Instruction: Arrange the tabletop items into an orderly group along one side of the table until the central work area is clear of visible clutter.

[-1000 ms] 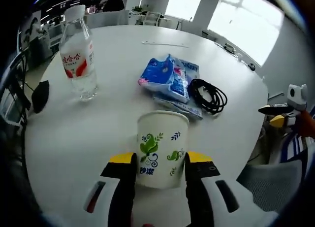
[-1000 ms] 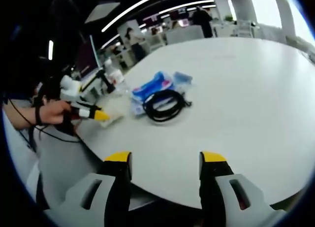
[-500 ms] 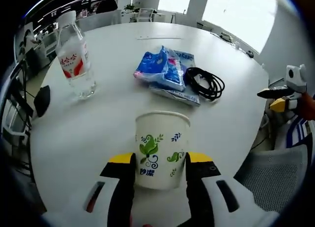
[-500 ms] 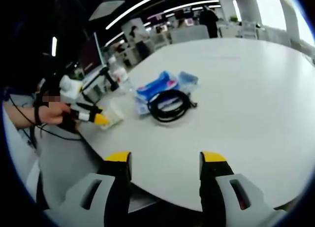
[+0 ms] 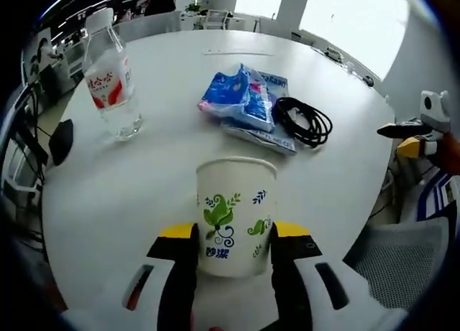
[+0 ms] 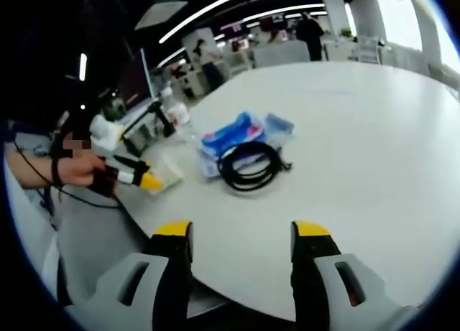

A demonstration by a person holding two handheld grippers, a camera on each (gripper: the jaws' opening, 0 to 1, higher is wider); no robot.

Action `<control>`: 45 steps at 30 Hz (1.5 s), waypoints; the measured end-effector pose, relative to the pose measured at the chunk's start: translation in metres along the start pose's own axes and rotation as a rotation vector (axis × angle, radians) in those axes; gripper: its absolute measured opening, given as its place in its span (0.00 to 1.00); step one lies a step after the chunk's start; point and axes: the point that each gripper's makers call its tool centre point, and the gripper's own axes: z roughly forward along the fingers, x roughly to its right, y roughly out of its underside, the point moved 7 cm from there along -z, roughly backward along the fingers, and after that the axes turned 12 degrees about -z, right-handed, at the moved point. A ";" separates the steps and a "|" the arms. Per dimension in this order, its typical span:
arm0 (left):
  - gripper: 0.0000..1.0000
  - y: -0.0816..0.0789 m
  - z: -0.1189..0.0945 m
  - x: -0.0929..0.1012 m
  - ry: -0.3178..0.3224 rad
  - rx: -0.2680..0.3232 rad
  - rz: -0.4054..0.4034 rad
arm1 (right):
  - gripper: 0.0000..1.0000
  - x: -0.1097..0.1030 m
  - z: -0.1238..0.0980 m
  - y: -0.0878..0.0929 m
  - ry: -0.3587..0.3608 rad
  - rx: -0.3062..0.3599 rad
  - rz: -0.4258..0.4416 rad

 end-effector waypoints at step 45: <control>0.39 0.010 -0.042 0.100 0.177 0.120 0.382 | 0.39 -0.107 0.071 -0.070 -0.566 0.029 -0.141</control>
